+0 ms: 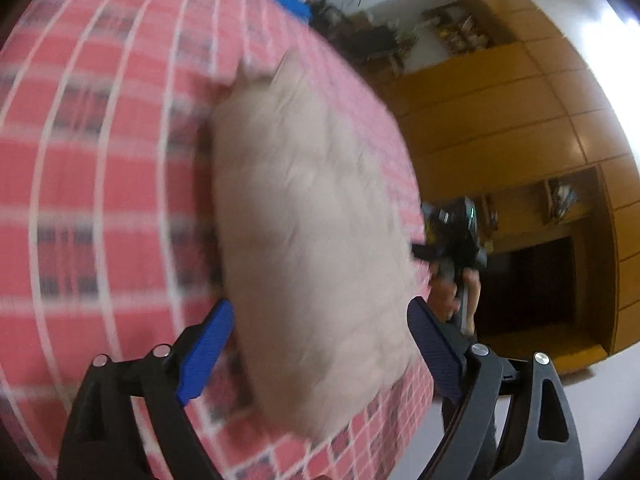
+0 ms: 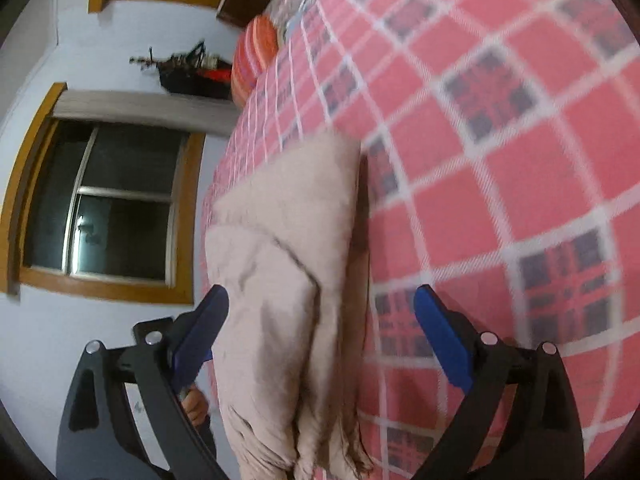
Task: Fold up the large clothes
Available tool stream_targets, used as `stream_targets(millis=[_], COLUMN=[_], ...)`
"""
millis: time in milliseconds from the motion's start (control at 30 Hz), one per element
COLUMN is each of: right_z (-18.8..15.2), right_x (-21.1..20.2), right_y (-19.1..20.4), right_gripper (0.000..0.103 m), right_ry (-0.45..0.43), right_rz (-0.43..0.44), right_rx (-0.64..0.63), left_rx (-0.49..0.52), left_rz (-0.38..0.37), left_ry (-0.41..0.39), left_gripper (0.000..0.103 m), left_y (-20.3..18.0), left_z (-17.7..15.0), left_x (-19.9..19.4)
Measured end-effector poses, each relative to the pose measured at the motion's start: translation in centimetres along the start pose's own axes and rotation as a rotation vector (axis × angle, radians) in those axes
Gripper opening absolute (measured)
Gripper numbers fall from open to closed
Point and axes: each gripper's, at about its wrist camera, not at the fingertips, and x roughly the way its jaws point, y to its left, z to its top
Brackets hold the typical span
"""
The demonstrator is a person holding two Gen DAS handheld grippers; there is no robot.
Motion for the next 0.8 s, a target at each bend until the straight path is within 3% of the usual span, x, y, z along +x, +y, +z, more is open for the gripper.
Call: stream_targets(millis=[100, 333, 467, 800], right_z=[-0.6, -0.1, -0.3, -0.1], right_x=[1.4, 3.6, 4.6, 5.3], right_y=[-0.4, 1.5, 1.9, 1.8], right_gripper=[0.094, 0.094, 0.094, 0.095], right_ry=[0.057, 0.095, 0.111, 0.119], right_rz=[0.029, 0.066, 0.073, 0.092], right_rx=[-0.018, -0.037, -0.052, -0.070], left_rx=[-0.016, -0.084, -0.060, 0.000], left_rz=[-0.031, -0.139, -0.183, -0.148], left_ry=[0.038, 0.048, 0.065, 0.089], left_gripper=[0.090, 0.091, 0.091, 0.096], left_y=[1.0, 3.6, 3.0, 1.5], left_z=[-1.5, -3.5, -4.0, -4.3], left_x=[0.5, 1.9, 3.2, 5.0])
